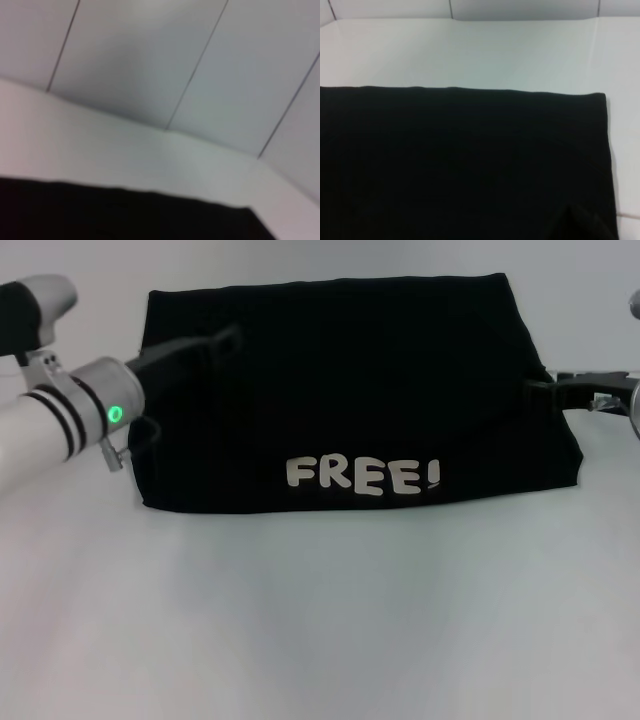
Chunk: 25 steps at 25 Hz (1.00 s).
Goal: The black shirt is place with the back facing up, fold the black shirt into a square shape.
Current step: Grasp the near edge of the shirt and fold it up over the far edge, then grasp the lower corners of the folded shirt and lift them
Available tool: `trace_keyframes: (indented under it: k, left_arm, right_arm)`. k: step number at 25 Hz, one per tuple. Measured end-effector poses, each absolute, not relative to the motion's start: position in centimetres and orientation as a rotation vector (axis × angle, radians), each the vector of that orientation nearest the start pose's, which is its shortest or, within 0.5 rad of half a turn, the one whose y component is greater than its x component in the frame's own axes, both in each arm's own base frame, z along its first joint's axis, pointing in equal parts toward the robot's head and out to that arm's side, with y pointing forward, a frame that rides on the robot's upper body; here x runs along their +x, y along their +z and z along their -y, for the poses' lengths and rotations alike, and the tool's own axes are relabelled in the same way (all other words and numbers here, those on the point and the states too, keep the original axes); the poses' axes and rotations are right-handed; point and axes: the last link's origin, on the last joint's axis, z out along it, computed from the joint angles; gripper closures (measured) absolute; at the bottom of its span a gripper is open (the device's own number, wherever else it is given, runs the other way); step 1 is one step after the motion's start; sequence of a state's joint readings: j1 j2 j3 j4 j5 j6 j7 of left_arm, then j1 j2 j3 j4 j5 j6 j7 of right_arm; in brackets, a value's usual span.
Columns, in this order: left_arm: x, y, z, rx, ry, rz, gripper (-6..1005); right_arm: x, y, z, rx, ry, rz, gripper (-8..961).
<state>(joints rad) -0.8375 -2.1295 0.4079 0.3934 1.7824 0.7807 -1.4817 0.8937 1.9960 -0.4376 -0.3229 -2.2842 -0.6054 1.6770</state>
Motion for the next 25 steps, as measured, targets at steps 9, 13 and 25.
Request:
trace_keyframes:
  k: [9,13,25]
  left_arm:
    - [-25.1,4.5,-42.1,-1.852,-1.174,1.030,381]
    - [-26.3,6.9,-38.7,-1.790,-1.388,0.963,387]
    - [-29.8,6.6,-35.0,-1.935,-1.148,0.944,384]
  right_arm:
    - [27.4,5.2,-46.8,-2.015,0.386,-1.023,401]
    - [27.9,7.1,-45.7,-2.033,0.455,-1.094,401]
    - [28.9,8.6,-42.2,-2.164,0.526,-1.202,402]
